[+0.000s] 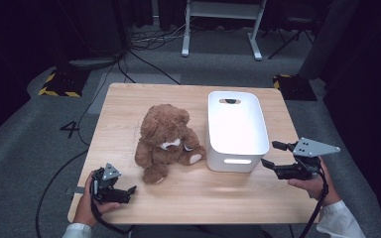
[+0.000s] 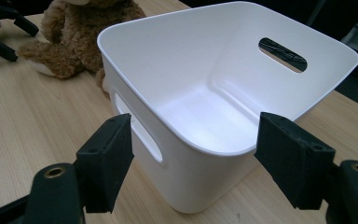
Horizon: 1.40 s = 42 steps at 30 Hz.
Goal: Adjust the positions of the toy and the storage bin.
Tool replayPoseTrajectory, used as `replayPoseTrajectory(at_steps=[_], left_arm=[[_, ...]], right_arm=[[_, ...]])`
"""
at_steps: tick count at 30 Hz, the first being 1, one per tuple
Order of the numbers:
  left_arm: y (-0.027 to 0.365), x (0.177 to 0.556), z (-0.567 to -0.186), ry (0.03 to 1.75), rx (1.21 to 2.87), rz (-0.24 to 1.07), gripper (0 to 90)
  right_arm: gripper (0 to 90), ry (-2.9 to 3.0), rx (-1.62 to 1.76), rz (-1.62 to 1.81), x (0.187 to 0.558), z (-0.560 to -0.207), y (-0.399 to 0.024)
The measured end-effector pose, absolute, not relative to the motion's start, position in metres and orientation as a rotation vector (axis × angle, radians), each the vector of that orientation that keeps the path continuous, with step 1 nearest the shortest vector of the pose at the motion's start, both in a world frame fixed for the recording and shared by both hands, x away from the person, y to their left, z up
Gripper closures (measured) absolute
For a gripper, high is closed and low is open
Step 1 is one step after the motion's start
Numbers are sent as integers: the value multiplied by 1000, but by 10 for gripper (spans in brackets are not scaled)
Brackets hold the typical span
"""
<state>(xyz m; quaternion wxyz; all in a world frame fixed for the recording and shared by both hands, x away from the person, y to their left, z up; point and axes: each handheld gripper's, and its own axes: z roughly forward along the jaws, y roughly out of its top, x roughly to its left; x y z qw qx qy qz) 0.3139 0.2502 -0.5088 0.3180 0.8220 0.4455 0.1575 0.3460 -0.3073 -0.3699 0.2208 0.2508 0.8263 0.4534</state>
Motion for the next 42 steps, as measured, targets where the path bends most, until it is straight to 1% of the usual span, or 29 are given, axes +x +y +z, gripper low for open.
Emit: replayPoseTrajectory(at_steps=[10, 13, 19, 25, 28, 31, 34, 35, 37, 38, 42], left_arm=[[250, 314, -509, 1172, 2163, 415, 8], [250, 314, -509, 1172, 2162, 415, 8], [251, 314, -509, 1166, 2169, 422, 8], [251, 314, -509, 1166, 2169, 421, 8], [251, 314, -509, 1166, 2170, 422, 8], [251, 314, -509, 1166, 2170, 422, 8], [251, 314, -509, 1166, 2169, 422, 9], [251, 314, -509, 1167, 2168, 422, 8], [251, 314, -509, 1166, 2169, 422, 9], [251, 314, -509, 1166, 2169, 422, 9], [251, 314, -509, 1167, 2168, 421, 8]], right_arm=[[283, 2342, 637, 1246, 351, -371, -285], [299, 2388, 621, 1218, 357, -378, -270], [321, 2437, 604, 1177, 363, -383, -255], [340, 2450, 611, 1169, 370, -385, -252], [377, 2474, 617, 1166, 375, -386, -252], [441, 2502, 617, 1180, 379, -389, -253], [541, 2535, 600, 1151, 381, -393, -251], [599, 2546, 581, 1127, 382, -394, -250], [630, 2560, 566, 1137, 383, -394, -249], [630, 2560, 566, 1137, 383, -394, -249], [714, 2562, 530, 1172, 382, -391, -252]])
